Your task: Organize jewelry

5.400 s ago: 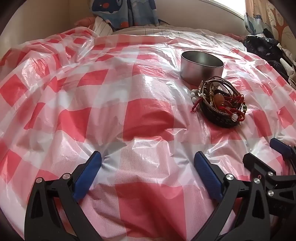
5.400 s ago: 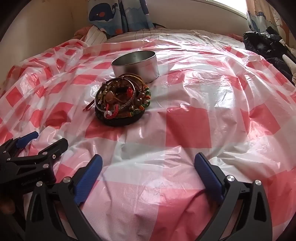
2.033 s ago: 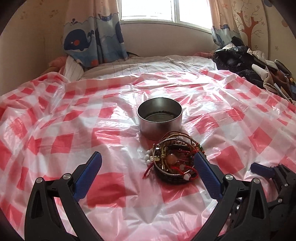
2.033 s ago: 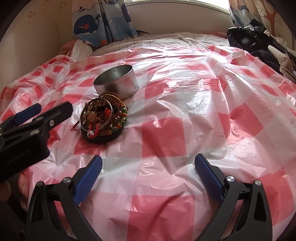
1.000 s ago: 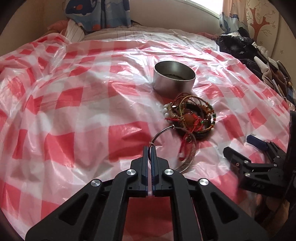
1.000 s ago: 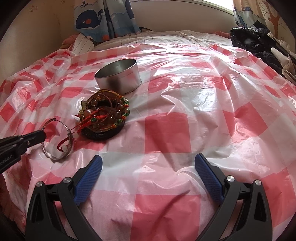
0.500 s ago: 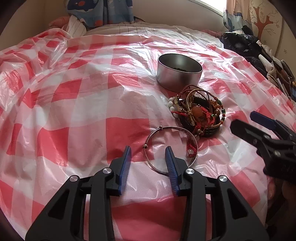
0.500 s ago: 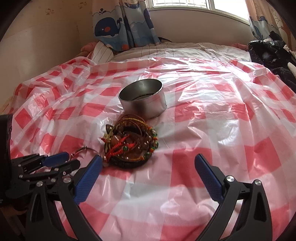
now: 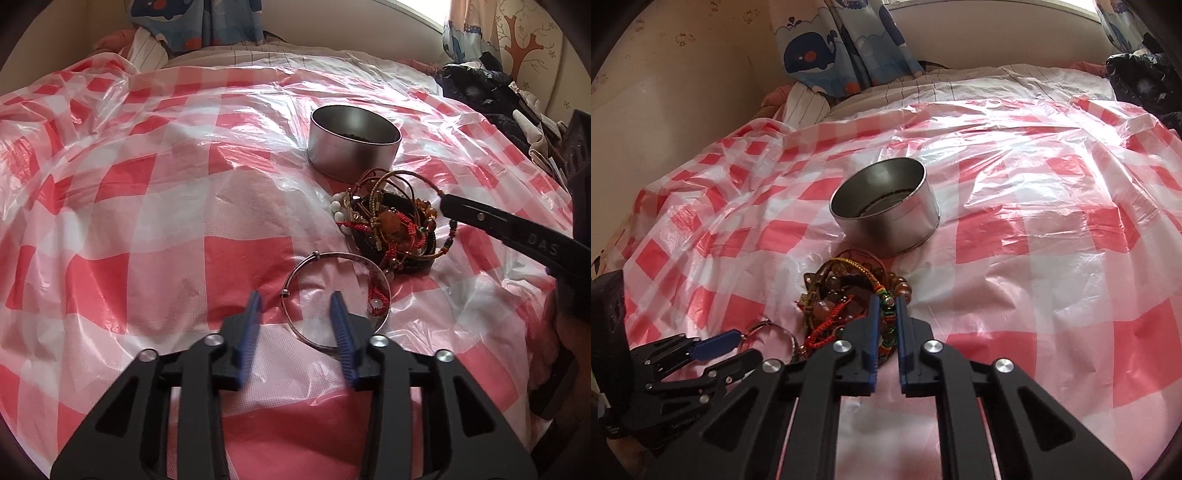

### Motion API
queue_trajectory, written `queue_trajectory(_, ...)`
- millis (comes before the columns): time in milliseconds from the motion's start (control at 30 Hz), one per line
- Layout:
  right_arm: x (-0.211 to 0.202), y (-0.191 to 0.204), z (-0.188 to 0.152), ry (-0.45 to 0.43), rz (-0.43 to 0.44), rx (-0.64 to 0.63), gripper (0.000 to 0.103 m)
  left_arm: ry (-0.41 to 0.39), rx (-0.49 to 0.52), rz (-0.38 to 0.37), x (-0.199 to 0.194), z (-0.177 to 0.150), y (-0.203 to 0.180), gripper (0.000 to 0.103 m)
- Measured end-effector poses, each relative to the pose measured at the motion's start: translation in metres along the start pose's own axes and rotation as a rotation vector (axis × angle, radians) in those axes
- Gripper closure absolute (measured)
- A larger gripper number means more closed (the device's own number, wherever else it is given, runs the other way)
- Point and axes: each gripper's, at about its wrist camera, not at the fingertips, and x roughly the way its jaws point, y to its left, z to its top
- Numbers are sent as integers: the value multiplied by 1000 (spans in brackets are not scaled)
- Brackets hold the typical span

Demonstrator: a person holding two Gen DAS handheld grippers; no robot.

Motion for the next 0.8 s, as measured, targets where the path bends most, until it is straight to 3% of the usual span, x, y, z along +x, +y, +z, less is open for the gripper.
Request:
queue_trajectory(33, -9, 1, -3, -15, 10, 0, 94, 4, -2, -14, 0, 0, 1, 93)
queue_trajectory(67, -20, 3, -6, -30, 19, 3, 94, 5, -7, -28, -1, 0, 2, 96)
queue_trajectory(233, -85, 6, -32, -133, 126, 14, 94, -18, -5, -89, -19, -1, 0, 99)
queue_trajectory(300, -94, -1, -39, -110, 145, 43, 94, -32, -10, -100, -29, -1, 2, 99)
queue_trajectory(400, -82, -22, -46, -30, 28, 92, 94, -10, -13, -69, -28, -4, 8, 98)
queue_trajectory(500, -77, -35, -48, -10, -36, 142, 94, 14, -15, -41, -23, -7, 13, 97)
queue_trajectory(600, -80, -31, -50, -18, -68, 109, 94, 8, -9, -30, -25, -7, 12, 97)
queue_trajectory(700, -89, -30, -51, -66, -10, 113, 94, 13, -18, -32, -23, -8, 16, 97)
queue_trajectory(767, -90, -29, -50, -64, -43, 101, 94, 22, -27, -30, -19, -8, 17, 95)
queue_trajectory(800, -87, -30, -49, -56, -58, 102, 78, 24, -33, -31, -18, -8, 18, 96)
